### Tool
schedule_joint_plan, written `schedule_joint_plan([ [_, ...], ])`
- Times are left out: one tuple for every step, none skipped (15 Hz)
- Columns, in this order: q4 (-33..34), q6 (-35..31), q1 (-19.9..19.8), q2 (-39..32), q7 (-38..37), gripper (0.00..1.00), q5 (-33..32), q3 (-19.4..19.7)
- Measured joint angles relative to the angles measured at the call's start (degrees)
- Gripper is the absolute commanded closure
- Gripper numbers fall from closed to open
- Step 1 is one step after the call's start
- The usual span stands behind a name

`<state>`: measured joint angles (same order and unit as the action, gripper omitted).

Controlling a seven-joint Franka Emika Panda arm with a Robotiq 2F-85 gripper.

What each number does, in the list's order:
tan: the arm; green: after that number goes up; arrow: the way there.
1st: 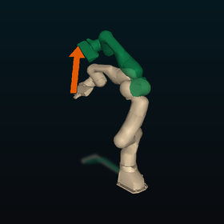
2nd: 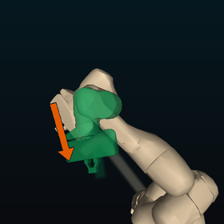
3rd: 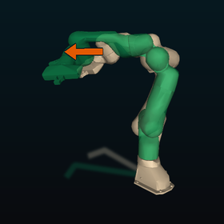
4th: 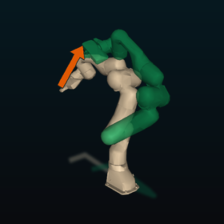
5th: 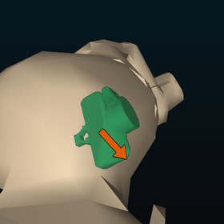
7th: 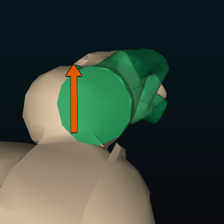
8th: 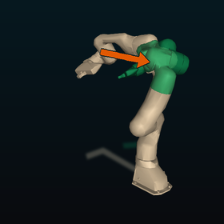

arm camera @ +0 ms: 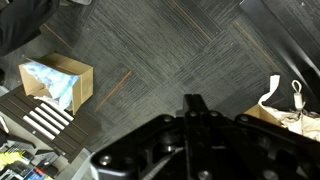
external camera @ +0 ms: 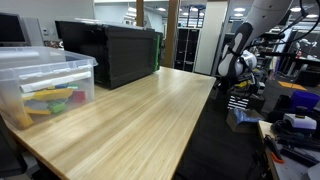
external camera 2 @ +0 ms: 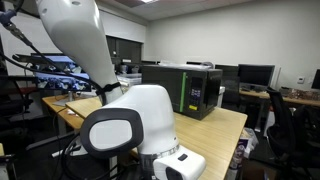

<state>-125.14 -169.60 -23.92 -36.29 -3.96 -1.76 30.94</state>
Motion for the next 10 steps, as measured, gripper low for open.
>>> schedule_joint_plan([
  [0.0, 0.0, 0.0, 0.0, 0.0, 0.98, 0.1, 0.0],
  [0.0, 0.1, 0.0, 0.0, 0.0, 0.98, 0.2, 0.0],
  [0.0, 0.1, 0.0, 0.0, 0.0, 0.98, 0.3, 0.0],
  [0.0, 0.3, 0.0, 0.0, 0.0, 0.98, 0.4, -0.1],
  [0.0, 0.3, 0.0, 0.0, 0.0, 0.98, 0.5, -0.1],
  [0.0, 0.4, 0.0, 0.1, 0.0, 0.98, 0.5, -0.1],
  [0.0, 0.5, 0.0, 0.1, 0.0, 0.98, 0.5, -0.1],
  [0.0, 0.5, 0.0, 0.2, 0.0, 0.98, 0.5, -0.2],
  [0.0, 0.5, 0.0, 0.2, 0.0, 0.98, 0.5, -0.2],
  [0.0, 0.8, 0.1, 0.3, 0.0, 0.98, 0.5, -0.2],
])
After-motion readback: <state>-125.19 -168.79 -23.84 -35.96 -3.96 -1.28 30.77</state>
